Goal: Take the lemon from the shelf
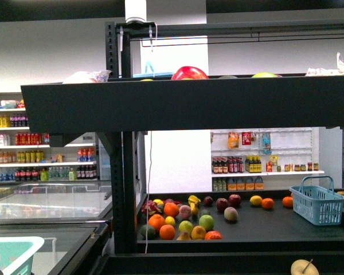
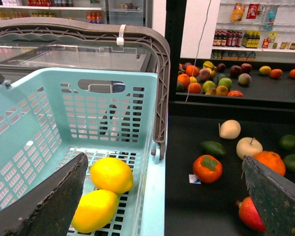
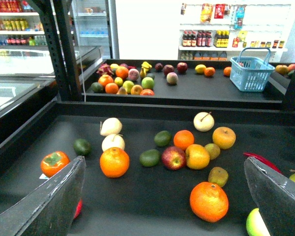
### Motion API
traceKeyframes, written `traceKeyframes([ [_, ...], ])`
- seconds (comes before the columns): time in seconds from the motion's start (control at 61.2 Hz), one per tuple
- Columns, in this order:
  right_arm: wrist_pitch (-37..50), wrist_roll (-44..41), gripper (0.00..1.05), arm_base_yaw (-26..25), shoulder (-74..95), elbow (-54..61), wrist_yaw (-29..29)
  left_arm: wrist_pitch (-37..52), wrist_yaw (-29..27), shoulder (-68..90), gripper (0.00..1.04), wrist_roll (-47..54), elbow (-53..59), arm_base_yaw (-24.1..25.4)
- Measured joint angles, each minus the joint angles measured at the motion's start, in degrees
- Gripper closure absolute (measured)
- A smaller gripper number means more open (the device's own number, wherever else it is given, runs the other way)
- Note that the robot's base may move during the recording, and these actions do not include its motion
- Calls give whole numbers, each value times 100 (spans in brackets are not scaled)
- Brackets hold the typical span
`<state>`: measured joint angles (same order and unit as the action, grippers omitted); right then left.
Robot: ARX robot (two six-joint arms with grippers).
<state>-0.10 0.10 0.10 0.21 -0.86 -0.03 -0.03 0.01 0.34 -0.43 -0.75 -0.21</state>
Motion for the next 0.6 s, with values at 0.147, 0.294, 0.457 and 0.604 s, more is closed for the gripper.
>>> traceKeyframes([
  [0.147,0,0,7,0,0,-2,0,0,0,0,8,0,0,0],
  [0.294,0,0,7,0,0,0,0,0,0,0,8,0,0,0],
  [0.457,0,0,7,0,0,0,0,0,0,0,8,2,0,0],
  [0.604,0,0,7,0,0,0,0,0,0,0,8,0,0,0],
])
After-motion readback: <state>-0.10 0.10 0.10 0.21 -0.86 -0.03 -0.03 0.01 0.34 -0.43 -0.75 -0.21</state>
